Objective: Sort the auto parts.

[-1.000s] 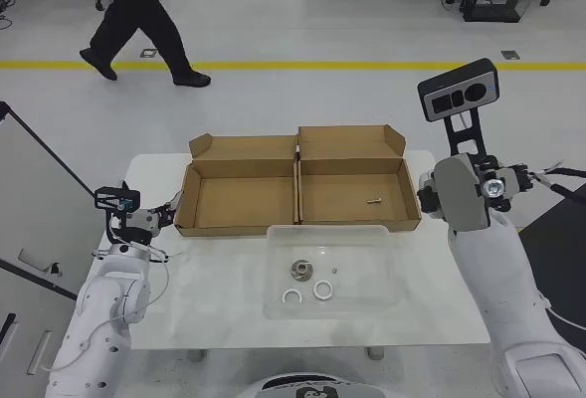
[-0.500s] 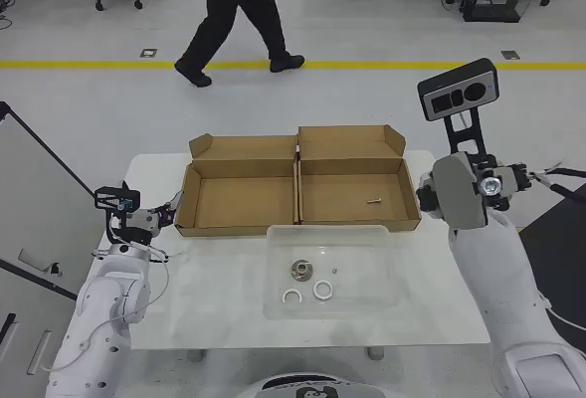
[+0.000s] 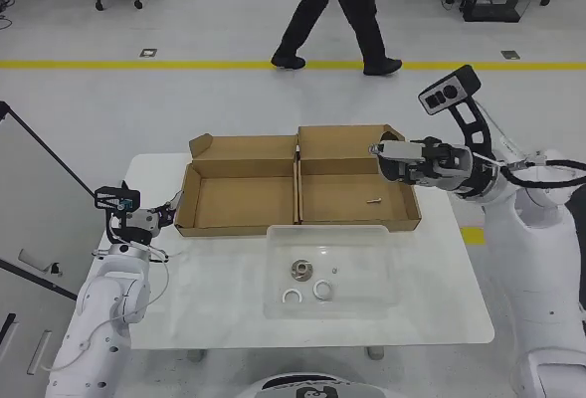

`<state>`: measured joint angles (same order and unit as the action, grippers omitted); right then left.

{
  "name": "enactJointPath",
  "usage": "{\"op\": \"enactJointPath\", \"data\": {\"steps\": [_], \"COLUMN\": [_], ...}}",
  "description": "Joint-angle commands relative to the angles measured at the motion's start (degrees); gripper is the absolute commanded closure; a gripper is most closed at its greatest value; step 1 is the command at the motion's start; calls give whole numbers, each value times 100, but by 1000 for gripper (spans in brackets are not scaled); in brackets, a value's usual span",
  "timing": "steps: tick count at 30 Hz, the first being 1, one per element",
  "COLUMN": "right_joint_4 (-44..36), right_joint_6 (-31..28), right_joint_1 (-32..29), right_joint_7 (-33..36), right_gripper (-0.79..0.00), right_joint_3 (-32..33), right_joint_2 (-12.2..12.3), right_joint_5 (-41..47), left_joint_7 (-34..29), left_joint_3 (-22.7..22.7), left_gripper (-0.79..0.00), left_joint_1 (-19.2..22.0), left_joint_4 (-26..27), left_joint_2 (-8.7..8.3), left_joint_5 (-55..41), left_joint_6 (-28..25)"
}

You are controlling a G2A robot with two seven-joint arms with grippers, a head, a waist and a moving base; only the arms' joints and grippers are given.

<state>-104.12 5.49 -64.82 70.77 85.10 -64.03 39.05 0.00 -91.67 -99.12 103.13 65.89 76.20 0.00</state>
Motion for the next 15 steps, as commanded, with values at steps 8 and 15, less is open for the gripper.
{"op": "enactJointPath", "data": {"steps": [8, 15], "right_joint_4": [254, 576], "right_joint_6": [445, 447], "right_joint_1": [727, 1360], "right_joint_7": [-234, -411], "right_gripper": [0, 0], "right_joint_3": [-386, -1136], "right_joint_2": [155, 181], "right_joint_5": [-2721, -4386], "left_joint_7": [0, 0], "left_joint_3": [0, 0], "left_gripper": [-785, -785], "left_joint_1": [0, 0], "left_joint_4": [0, 0], "left_joint_2": [0, 0], "left_joint_5": [0, 0], "left_joint_6": [0, 0]}}
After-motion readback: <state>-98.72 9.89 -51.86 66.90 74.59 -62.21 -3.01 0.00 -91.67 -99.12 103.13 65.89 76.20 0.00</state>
